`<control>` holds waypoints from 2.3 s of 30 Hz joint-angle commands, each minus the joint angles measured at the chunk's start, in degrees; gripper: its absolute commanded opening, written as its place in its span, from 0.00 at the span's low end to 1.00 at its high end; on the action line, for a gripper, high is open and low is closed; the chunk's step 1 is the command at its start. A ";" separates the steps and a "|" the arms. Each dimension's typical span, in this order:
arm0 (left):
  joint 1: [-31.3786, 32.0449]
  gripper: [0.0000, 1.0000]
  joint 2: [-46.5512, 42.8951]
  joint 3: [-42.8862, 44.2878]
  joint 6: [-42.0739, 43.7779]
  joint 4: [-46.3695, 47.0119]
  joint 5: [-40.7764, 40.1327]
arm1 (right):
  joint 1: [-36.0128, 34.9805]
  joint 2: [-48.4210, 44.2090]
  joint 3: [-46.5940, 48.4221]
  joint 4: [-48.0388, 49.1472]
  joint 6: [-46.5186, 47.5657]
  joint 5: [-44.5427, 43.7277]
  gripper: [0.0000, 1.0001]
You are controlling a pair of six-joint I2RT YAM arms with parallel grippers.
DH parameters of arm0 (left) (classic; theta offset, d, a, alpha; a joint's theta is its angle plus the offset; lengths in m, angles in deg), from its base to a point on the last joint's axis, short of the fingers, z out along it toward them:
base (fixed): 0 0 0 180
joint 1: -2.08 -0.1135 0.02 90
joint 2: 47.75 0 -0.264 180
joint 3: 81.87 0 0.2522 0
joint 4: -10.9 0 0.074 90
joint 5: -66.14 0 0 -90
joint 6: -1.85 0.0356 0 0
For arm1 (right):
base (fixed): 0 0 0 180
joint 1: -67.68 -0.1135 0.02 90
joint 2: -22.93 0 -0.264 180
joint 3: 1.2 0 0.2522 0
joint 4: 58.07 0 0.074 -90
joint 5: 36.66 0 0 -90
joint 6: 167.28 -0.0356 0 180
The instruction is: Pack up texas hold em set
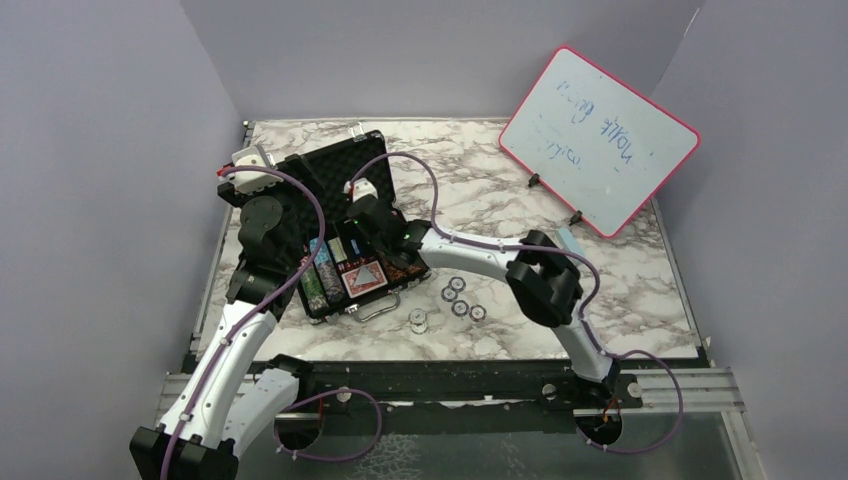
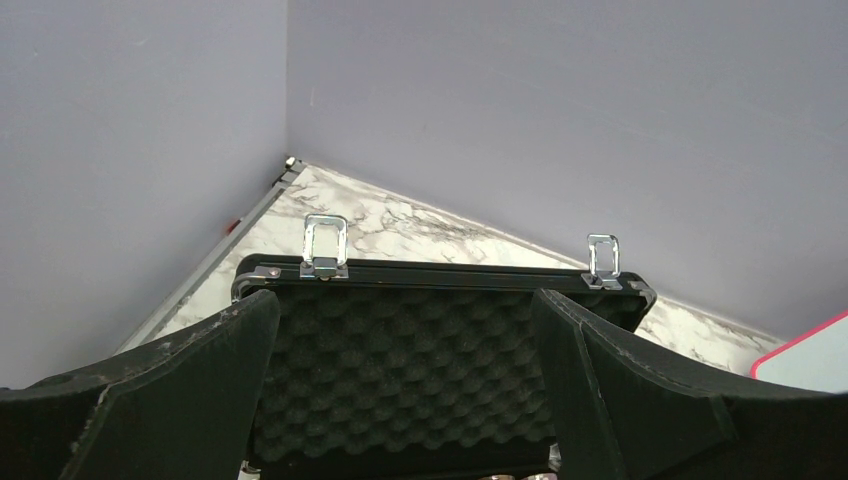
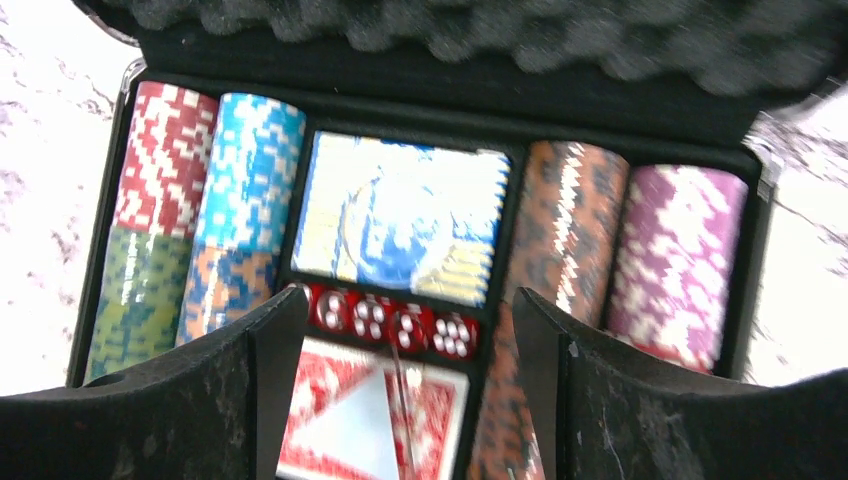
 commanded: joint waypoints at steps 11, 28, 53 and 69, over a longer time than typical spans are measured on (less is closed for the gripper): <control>-0.22 0.98 1.54 0.70 -0.25 1.62 9.78 | 16.46 -32.99 -31.69 -9.10 -9.59 -7.21 0.77; -0.27 0.98 4.00 1.92 0.15 0.79 14.16 | 30.96 -21.86 -31.20 -25.76 -4.44 2.03 0.75; -0.22 0.98 5.29 2.89 -0.14 -1.10 12.46 | 30.96 -21.92 -35.87 -27.32 -5.04 8.37 0.56; -0.25 0.98 5.68 3.02 -0.23 -1.56 11.62 | 30.47 -25.31 -36.99 -26.17 -5.66 6.13 0.50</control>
